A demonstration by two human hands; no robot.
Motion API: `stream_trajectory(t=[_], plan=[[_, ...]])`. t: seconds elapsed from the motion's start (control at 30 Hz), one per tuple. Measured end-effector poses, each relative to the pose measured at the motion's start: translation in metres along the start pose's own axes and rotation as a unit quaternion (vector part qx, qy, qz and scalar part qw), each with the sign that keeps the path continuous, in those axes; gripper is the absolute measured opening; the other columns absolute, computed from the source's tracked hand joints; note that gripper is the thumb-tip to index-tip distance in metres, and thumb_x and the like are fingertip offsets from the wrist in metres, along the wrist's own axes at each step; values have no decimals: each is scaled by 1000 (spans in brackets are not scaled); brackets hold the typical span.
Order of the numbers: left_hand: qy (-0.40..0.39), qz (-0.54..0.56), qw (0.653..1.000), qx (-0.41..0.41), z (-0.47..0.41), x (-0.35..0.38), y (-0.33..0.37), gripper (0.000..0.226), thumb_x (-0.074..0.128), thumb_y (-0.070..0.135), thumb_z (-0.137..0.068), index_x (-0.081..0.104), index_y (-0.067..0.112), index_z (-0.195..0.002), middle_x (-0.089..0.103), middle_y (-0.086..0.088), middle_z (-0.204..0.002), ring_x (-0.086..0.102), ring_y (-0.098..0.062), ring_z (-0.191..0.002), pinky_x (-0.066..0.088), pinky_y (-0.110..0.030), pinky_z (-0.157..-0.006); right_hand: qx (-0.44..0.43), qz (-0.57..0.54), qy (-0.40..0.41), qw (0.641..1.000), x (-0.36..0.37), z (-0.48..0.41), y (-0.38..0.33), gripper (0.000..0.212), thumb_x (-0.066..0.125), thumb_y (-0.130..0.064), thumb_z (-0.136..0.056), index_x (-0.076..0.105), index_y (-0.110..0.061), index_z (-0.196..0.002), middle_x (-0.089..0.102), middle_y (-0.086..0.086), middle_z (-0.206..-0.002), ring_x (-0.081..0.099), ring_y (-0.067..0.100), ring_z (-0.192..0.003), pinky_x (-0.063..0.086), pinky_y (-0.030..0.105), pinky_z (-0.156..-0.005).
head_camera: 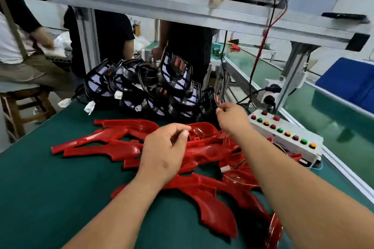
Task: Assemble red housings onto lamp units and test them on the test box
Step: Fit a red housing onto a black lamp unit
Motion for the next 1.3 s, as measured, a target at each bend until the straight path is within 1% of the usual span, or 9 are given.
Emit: stream_trajectory(t=[0.3, 0.37, 0.43, 0.5, 0.63, 0.73, 1.0, 1.17, 1.3], plan=[[30, -1, 999, 32, -1, -8, 3, 18, 64, 15, -92, 74, 28, -99, 68, 23, -88, 60, 11, -92, 39, 1, -77, 137, -61, -29, 988, 27, -47, 27, 35, 51, -20, -94, 61, -2, -123, 62, 18, -123, 60, 32, -110, 39, 26, -74], [33, -1, 999, 33, 0, -8, 3, 18, 64, 15, -92, 74, 28, -99, 68, 24, -89, 59, 12, -94, 38, 2, -77, 146, -93, -40, 984, 32, -49, 32, 29, 52, -17, -94, 63, -6, -118, 62, 17, -111, 56, 26, -94, 39, 27, -73], [36, -2, 999, 37, 1, -8, 3, 19, 65, 15, -92, 74, 28, -99, 67, 25, -89, 59, 12, -94, 38, 2, -78, 152, -99, -30, 983, 32, -52, 36, 11, 51, -16, -94, 59, -14, -87, 54, 8, -87, 47, 21, -87, 39, 28, -73], [43, -3, 998, 39, 0, -9, 3, 19, 65, 14, -91, 74, 29, -99, 67, 26, -89, 59, 13, -94, 38, 2, -78, 160, -103, -13, 982, 29, -54, 38, 28, 50, -16, -94, 43, -17, -67, 44, 1, -70, 47, 22, -82, 39, 27, -69], [42, -2, 998, 38, 1, -9, 4, 21, 65, 14, -92, 74, 31, -101, 67, 25, -91, 60, 12, -96, 39, 1, -80, 160, -75, 27, 984, 4, -51, 32, 16, 48, -13, -93, 50, -2, -82, 45, 6, -62, 43, 22, -54, 34, 24, -41], [37, 4, 999, 34, 1, -10, 5, 30, 64, 15, -92, 67, 45, -97, 68, 24, -92, 61, 11, -96, 40, 0, -80, 145, -133, 74, 978, -22, -48, 29, 17, 52, -15, -89, 55, 1, -95, 50, 9, -70, 49, 27, -65, 38, 27, -57], [12, 62, 998, -24, 1, -9, 1, 28, 60, 22, -95, 63, 49, -97, 72, 16, -93, 66, 4, -91, 51, -14, -80, 31, -162, 116, 980, -83, 23, 5, 24, 63, -24, -87, 62, -5, -75, 62, 12, -69, 59, 30, -69, 51, 35, -63], [-70, 318, 932, -160, 5, 10, -9, 24, 45, 28, -100, 65, 30, -113, 74, 5, -107, 71, -10, -99, 58, -21, -73, -75, -30, 151, 985, -86, 106, -17, 29, 62, -36, -88, 60, -12, -71, 57, -1, -58, 52, 14, -58, 36, 28, -51], [-129, 473, 845, -213, 12, 25, 1, 54, 41, 51, -86, 64, 19, -124, 72, -10, -115, 71, -22, -101, 59, -30, -76, -181, 54, 159, 969, -66, 164, -51, 36, 60, -39, -87, 39, -21, -64, 44, -7, -54, 51, 23, -57, 26, 32, -54]])
Point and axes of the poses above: each hand's wrist, its own z-axis away from the middle knuckle, its own x-axis out of the palm, y = z × x, the point moved 8 cm from there along -z, towards the middle knuckle
